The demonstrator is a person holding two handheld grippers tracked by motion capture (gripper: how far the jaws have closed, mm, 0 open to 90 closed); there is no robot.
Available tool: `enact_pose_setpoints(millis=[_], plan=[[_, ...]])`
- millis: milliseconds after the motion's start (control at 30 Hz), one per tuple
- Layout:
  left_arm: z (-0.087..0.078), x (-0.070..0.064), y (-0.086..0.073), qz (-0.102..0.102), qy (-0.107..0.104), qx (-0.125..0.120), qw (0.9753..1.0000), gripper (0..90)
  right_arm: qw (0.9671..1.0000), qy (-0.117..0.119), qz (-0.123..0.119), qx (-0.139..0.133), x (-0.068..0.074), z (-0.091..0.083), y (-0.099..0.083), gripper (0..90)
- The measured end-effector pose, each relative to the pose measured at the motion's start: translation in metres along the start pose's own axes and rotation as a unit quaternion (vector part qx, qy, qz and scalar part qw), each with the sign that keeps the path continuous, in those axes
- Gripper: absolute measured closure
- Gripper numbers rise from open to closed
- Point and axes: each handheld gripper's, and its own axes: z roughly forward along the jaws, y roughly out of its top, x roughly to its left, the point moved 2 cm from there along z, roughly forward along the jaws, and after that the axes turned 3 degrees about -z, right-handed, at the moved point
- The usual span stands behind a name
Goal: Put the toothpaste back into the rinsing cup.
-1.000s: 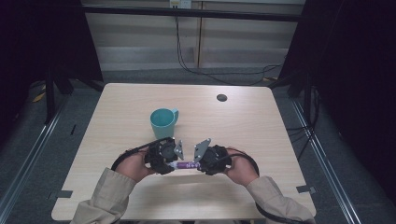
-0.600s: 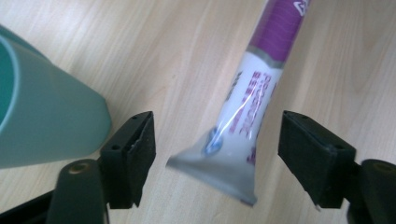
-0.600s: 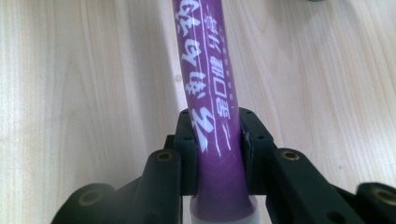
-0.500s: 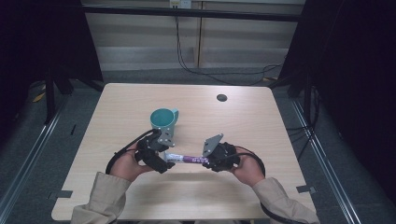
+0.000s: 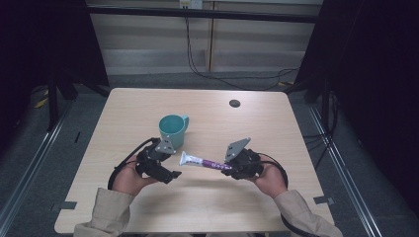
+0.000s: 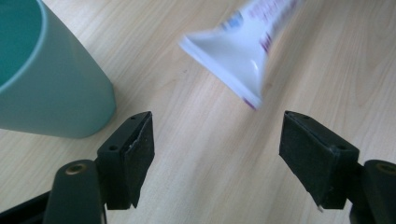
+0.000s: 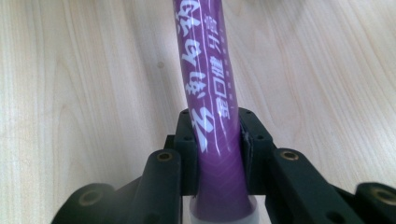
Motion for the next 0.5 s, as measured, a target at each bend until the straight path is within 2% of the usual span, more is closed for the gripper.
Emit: enact_pose_setpoints(millis=[167, 200, 467, 500], plan=[[0.007, 0.001, -0.003, -0.013, -0.009, -0.009, 0.9998, 28.1, 0.9993, -0.006, 0.029, -0.021, -0.004, -0.005, -0.002, 72.9], [0.008, 0.000, -0.004, -0.022, -0.011, -0.015, 0.9996, 28.2, 0.9991, -0.008, 0.035, -0.024, -0.004, -0.006, -0.002, 72.9], [0.021, -0.006, 0.001, -0.040, -0.029, -0.035, 0.9982, 29.7, 0.9959, -0.024, 0.069, -0.054, -0.006, -0.008, 0.002, 72.9], [0.023, -0.007, 0.002, -0.036, -0.031, -0.032, 0.9984, 29.8, 0.9956, -0.023, 0.073, -0.055, -0.005, -0.006, 0.003, 72.9]])
